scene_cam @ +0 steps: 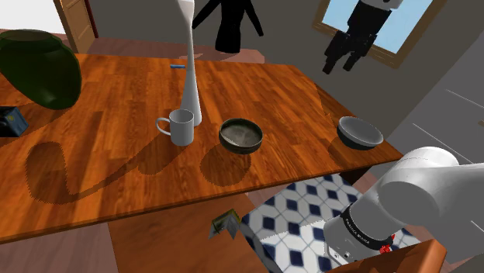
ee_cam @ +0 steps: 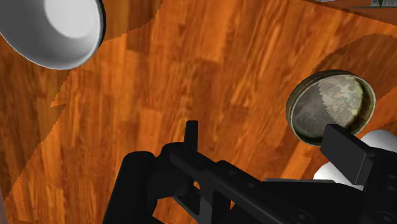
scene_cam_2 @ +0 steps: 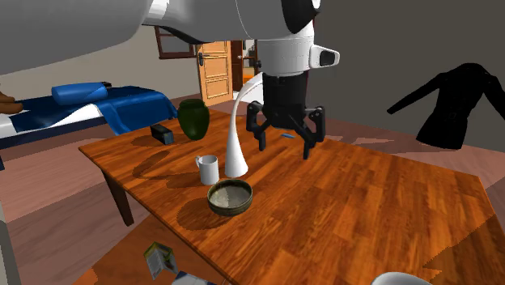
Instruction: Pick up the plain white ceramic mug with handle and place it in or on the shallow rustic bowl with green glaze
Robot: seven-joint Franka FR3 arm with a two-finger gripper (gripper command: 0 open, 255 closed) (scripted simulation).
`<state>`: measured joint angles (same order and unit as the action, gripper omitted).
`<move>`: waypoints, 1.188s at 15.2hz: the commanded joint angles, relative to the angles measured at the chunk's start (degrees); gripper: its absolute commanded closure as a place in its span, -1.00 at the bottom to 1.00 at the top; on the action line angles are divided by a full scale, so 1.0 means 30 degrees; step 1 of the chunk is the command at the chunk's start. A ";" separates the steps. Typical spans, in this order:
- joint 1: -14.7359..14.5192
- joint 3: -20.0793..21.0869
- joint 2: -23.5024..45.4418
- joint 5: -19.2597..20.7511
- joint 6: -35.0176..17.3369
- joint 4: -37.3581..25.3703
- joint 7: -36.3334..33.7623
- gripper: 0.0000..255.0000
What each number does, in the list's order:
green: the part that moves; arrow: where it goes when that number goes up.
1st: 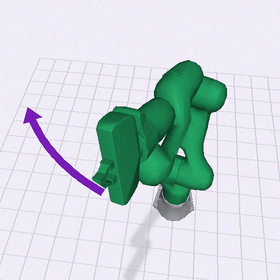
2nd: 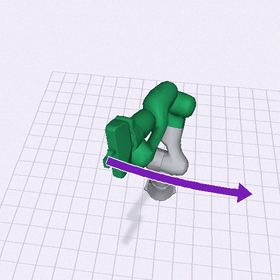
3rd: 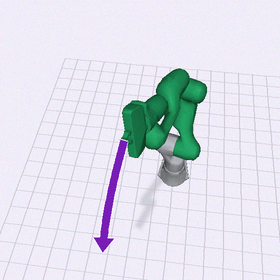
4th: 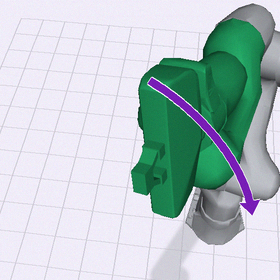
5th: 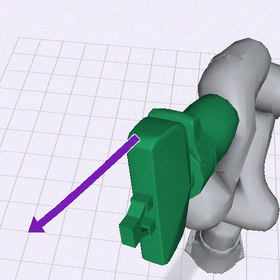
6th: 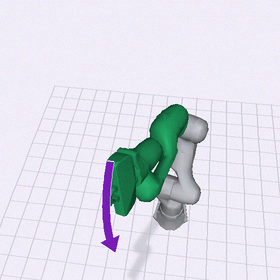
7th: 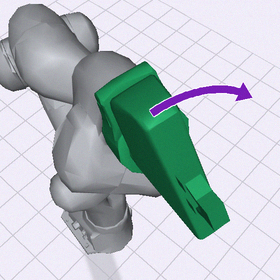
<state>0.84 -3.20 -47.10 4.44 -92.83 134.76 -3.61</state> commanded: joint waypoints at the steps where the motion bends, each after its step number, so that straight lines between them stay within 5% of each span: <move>1: 0.0000 0.0000 0.0000 0.0000 0.0000 0.0000 0.0000 -1.00; 18: -0.1751 0.4334 0.7406 -0.2065 -0.8502 0.0399 -0.4844 -1.00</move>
<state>-4.19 8.95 -26.98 -1.68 -116.66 136.60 -17.16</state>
